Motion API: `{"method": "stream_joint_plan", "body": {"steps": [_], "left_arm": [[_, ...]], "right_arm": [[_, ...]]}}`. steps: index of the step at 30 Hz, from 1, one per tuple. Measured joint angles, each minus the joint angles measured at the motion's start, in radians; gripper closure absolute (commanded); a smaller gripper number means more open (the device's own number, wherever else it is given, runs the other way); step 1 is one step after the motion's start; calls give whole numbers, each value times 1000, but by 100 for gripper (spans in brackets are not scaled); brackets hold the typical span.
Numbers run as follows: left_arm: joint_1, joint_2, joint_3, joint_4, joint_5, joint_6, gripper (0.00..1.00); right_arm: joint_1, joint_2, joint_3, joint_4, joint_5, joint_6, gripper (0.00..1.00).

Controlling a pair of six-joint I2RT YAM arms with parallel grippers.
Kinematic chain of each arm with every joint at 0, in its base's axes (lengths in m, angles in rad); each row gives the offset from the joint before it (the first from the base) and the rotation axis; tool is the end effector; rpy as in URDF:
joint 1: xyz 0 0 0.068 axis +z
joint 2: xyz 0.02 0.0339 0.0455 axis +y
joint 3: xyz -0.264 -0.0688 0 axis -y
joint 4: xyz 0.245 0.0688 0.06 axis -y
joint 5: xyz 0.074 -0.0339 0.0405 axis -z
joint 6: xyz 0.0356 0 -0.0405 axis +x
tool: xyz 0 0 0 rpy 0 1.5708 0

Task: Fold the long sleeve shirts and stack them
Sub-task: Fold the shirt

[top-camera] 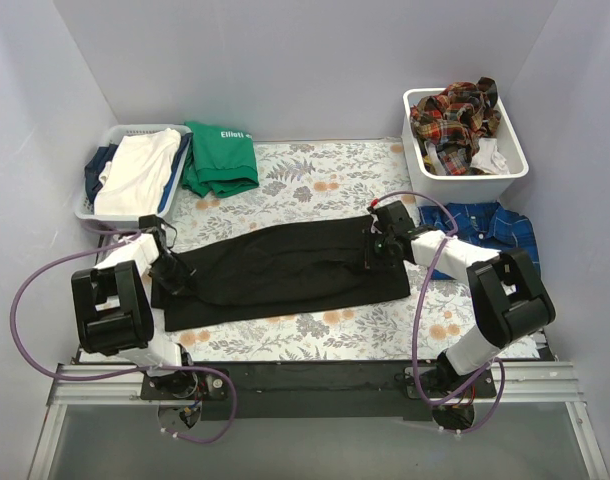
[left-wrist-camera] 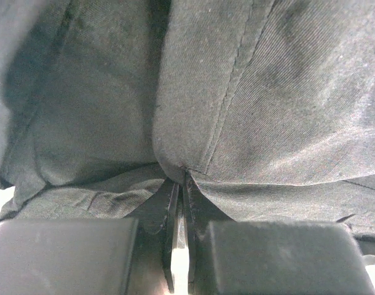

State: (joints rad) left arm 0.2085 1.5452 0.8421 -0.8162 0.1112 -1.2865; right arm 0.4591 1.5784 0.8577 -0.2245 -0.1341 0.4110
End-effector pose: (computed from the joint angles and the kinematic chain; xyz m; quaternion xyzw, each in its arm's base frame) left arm 0.2401 0.0468 0.1555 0.6775 -0.7330 0.0609 0.0065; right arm 0.2755 0.1415 0.1723 -0.0434 0.9486 0.1872 0.2516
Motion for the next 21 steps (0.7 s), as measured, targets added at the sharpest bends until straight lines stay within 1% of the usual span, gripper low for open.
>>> {"method": "stream_joint_plan", "body": {"steps": [3,8,15,16,17,19,20,21], "left_arm": [[0,-26,-29,-9,16,-9,99],[-1,-61,-56,-72,40,-28,98],[-1,-129,-111,-127,54,-42,99],[-1,-135,-104,-138,51,-40,98],[-1,-137,-93,-148,46,-37,94],[-1,-137,-31,-181,31,-21,90],[-1,-137,4,-186,25,-13,87],[-1,-137,38,-188,15,-5,86]], "right_arm": [[0,1,0,-50,3,0,99],[-11,-7,-4,-120,11,16,99],[-26,-90,-20,-224,76,44,99],[-27,-104,-18,-233,85,45,99],[-27,-122,-13,-245,99,44,99],[-28,-158,13,-259,122,39,99],[-28,-171,39,-268,132,35,99],[-28,-183,71,-267,138,29,99]]}}
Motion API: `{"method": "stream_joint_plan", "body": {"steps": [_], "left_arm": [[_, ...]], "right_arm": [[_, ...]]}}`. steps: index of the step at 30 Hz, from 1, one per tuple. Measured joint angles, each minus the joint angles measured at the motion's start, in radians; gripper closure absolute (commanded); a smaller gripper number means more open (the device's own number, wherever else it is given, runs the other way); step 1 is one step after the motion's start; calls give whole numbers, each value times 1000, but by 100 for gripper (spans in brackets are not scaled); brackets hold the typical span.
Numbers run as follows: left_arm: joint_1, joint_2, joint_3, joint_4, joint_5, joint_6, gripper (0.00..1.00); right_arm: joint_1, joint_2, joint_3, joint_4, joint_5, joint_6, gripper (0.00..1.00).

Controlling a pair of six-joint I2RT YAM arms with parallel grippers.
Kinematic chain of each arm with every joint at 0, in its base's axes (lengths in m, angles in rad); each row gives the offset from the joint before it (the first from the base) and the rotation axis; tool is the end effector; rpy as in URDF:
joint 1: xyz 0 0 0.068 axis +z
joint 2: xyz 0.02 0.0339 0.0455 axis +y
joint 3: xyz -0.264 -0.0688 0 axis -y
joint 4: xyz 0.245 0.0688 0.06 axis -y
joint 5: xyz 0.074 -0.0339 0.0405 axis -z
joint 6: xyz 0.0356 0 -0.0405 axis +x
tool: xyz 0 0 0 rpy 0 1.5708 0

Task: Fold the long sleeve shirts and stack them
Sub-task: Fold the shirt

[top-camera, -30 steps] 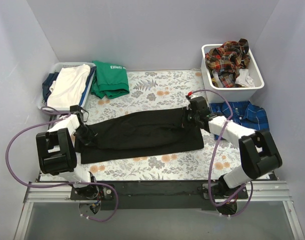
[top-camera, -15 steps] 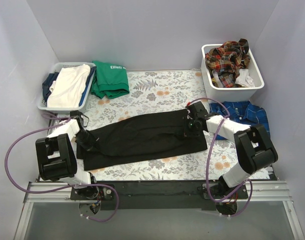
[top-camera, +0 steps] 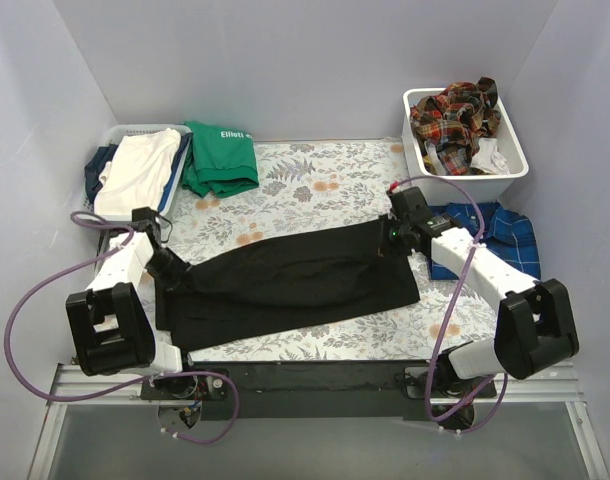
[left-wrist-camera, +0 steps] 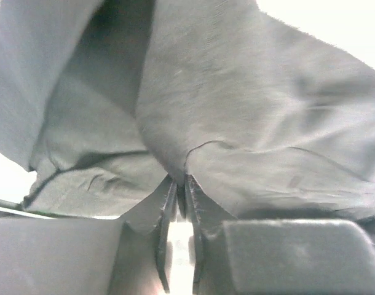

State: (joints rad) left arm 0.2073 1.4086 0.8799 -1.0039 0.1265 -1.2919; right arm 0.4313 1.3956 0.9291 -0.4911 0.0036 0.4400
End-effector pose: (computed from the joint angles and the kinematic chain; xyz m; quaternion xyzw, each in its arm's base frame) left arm 0.2195 0.0416 0.1930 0.6790 -0.7312 0.0640 0.0163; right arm 0.2570 0.1181 0.2272 0.0047 0.9534 0.1258 0.2743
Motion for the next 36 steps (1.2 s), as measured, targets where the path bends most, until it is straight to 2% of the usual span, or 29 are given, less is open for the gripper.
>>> {"method": "stream_joint_plan", "body": {"steps": [4,10,11,14,17,25,36], "left_arm": [[0,5,66,14,-16,25,86],[0,60,41,21,-16,44,87],[0,66,35,22,-18,46,88],[0,80,26,26,-26,49,99],[0,89,23,40,-34,49,100],[0,111,-19,57,-58,32,100],[0,163,13,72,-54,1,100]], "right_arm": [[0,1,136,18,4,-26,99],[0,114,330,53,-23,-56,99],[0,141,359,55,-27,-58,99],[0,207,424,60,-34,-65,99],[-1,247,462,61,-37,-71,99],[-26,253,464,62,16,-29,99],[-70,223,348,41,75,32,99]]}}
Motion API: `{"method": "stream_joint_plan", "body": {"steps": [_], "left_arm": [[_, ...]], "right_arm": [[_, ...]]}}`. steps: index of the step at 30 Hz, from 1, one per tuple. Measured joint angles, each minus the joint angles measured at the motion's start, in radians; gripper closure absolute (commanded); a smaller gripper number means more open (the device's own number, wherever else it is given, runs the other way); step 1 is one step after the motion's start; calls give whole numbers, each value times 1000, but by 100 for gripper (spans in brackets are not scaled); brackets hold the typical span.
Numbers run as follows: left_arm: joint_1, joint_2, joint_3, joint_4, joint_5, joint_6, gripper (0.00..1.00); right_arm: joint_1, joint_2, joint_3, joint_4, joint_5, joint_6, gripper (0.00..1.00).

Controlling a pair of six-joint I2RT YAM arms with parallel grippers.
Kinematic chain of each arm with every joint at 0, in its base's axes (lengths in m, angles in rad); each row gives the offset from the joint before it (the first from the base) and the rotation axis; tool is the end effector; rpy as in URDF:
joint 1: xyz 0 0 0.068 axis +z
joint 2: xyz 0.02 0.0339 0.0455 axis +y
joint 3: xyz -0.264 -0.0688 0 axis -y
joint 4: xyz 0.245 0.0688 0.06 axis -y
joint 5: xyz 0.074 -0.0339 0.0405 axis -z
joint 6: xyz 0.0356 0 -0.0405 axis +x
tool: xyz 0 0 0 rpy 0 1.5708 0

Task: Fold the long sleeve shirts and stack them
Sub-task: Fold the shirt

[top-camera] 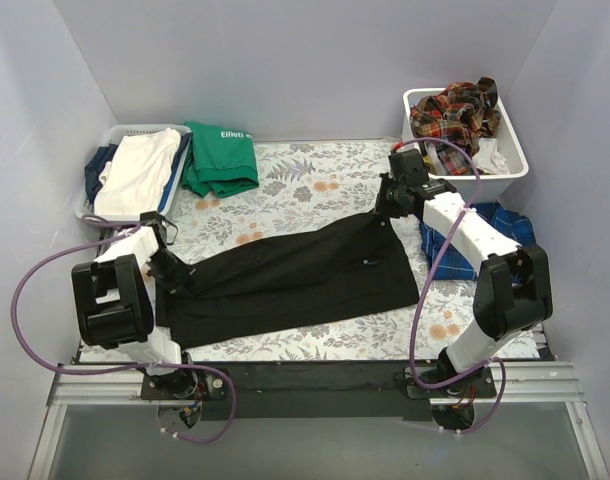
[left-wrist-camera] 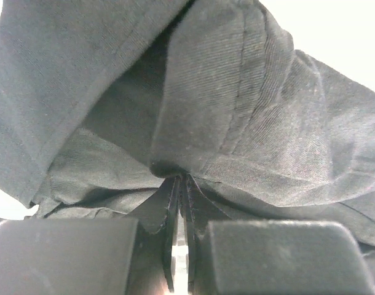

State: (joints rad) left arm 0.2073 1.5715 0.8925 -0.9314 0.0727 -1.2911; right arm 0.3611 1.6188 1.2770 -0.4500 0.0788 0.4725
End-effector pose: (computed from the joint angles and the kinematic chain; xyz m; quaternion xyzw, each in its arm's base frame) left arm 0.2395 0.0477 0.1609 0.6810 -0.7311 0.0209 0.0357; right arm 0.3383 0.1248 0.2737 0.0664 0.9221 0.1203 0.3617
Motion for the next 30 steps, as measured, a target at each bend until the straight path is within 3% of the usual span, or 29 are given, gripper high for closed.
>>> {"method": "stream_joint_plan", "body": {"steps": [17,20,21,23,28,30], "left_arm": [[0,38,138,4,17,-3,100],[0,27,169,0,25,-3,89],[0,15,169,-3,30,-3,77],[0,-11,165,-13,37,2,66],[0,-90,140,-29,40,5,45],[0,-106,132,-34,36,7,44]], "right_arm": [[-2,68,122,13,-61,-29,99],[-2,63,118,11,-63,-32,99],[-2,59,115,11,-63,-32,99],[-2,46,109,8,-59,-32,99],[-2,-47,63,3,-40,-34,99],[-2,-88,49,3,-32,-35,99]]}}
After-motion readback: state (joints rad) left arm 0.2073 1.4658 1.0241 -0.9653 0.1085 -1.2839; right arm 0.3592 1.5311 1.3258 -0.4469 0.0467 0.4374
